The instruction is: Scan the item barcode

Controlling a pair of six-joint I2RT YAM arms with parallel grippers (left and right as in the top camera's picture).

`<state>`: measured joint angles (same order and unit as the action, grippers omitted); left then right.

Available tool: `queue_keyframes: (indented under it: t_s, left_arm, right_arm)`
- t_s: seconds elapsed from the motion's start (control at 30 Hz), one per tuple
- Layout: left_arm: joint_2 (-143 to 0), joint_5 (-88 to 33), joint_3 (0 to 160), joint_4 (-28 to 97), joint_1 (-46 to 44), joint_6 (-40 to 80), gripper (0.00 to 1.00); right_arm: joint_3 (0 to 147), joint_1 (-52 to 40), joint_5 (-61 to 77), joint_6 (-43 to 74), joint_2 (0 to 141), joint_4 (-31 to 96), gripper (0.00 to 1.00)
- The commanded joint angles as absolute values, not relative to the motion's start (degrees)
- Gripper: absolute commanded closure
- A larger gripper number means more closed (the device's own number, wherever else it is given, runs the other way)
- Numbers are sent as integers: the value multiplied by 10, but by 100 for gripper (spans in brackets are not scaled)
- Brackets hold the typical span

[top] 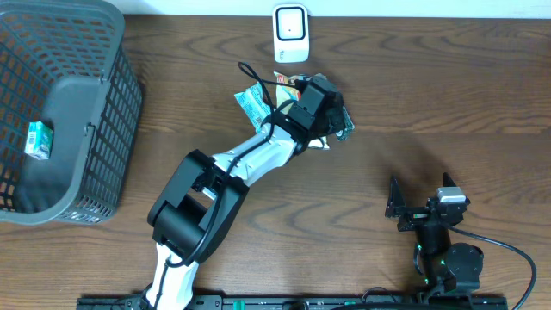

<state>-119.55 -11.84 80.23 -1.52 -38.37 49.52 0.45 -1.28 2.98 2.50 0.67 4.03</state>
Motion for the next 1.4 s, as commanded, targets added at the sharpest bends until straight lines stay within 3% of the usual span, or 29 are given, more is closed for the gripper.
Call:
queue_keyframes:
  t_s: [0.0,0.07,0.1,0.5,0.63,0.73,0.87,1.37]
  left_arm:
    - [-1202,-112,801,-26,-394,478,87]
    - [-1202,-113,801,-27,-391,454,83]
    - [-1201,-115,801,-27,-387,448,76]
    - [-1143,-234,815,-27,-334,370,69]
    - [-1141,-227,815,-10,-334,371,69]
    - [-1141,-158,815,70,-334,388,70]
    - [-1141,-103,815,171,-335,458,87]
    - [-1182,-59,813,170,-386,510,87]
  right_arm:
    - [3,-15,30,21,3,42,1]
    - [3,-15,30,21,3,42,1]
    - [3,-15,30,21,3,42,1]
    - [3,-15,30,21,3,42,1]
    - [3,-15,30,21,3,42,1]
    - [3,-15,30,21,3,42,1]
    - [3,-15,30,21,3,42,1]
    - [3,-15,30,21,3,42,1]
